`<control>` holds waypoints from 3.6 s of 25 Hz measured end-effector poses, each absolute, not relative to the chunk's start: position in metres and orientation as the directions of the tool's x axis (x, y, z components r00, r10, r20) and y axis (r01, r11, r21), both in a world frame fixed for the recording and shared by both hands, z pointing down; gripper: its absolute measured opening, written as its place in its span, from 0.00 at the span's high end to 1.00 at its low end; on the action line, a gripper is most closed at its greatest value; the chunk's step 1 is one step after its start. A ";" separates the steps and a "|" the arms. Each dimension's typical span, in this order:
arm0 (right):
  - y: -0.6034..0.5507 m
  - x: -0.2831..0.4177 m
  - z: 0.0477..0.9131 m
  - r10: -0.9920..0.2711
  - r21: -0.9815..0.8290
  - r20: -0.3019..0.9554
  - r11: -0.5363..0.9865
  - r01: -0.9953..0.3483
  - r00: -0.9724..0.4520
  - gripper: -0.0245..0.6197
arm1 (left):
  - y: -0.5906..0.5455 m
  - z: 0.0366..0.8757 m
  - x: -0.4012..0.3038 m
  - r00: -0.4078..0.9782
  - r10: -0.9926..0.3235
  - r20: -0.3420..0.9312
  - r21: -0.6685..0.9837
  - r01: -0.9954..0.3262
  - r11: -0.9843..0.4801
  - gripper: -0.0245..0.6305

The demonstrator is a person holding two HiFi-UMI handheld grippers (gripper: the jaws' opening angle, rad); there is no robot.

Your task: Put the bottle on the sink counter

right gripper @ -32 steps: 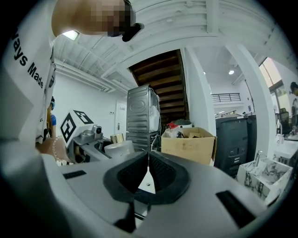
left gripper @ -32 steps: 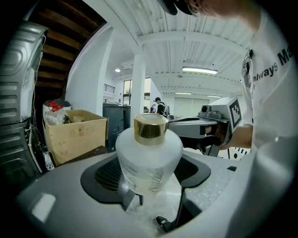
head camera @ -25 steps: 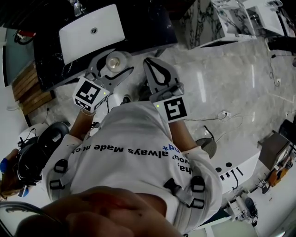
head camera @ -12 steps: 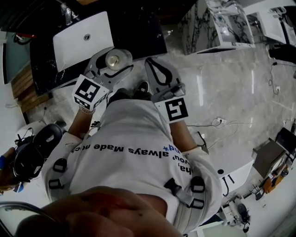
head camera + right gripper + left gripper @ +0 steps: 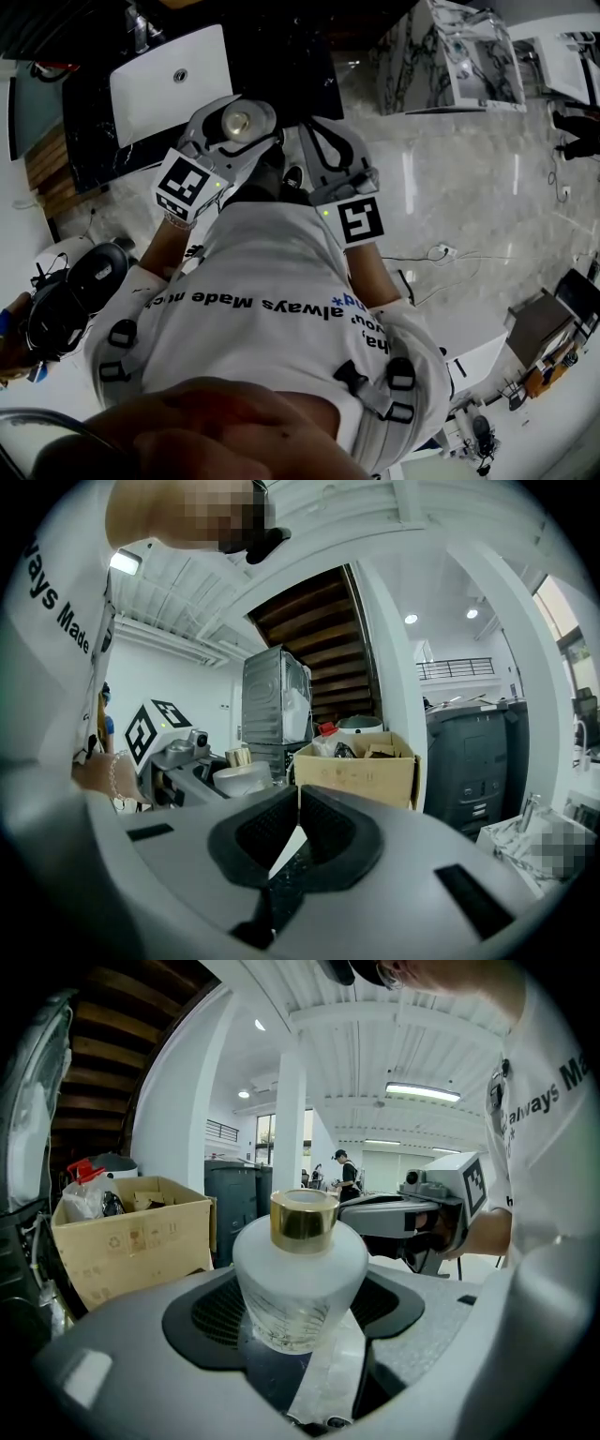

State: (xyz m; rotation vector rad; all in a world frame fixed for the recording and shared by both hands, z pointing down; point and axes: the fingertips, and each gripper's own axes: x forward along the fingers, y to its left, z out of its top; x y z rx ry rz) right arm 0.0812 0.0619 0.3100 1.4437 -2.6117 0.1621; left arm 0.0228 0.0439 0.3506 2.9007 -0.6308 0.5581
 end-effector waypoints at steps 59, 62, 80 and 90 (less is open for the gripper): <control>-0.168 0.141 0.370 -0.792 -0.021 0.269 0.565 -0.825 -0.549 0.95 | -0.184 0.431 0.091 0.802 -0.381 0.460 0.066 -0.459 -0.886 0.45; -0.176 0.144 0.385 -0.793 -0.022 0.281 0.558 -0.830 -0.541 0.95 | -0.193 0.452 0.094 0.797 -0.375 0.474 0.075 -0.461 -0.884 0.45; -0.218 0.157 0.504 -0.782 -0.074 0.378 0.508 -0.858 -0.495 0.95 | -0.238 0.574 0.109 0.759 -0.341 0.555 0.096 -0.465 -0.880 0.45; -0.217 0.162 0.543 -0.772 -0.107 0.410 0.488 -0.866 -0.485 0.95 | -0.247 0.611 0.115 0.740 -0.341 0.580 0.097 -0.478 -0.873 0.45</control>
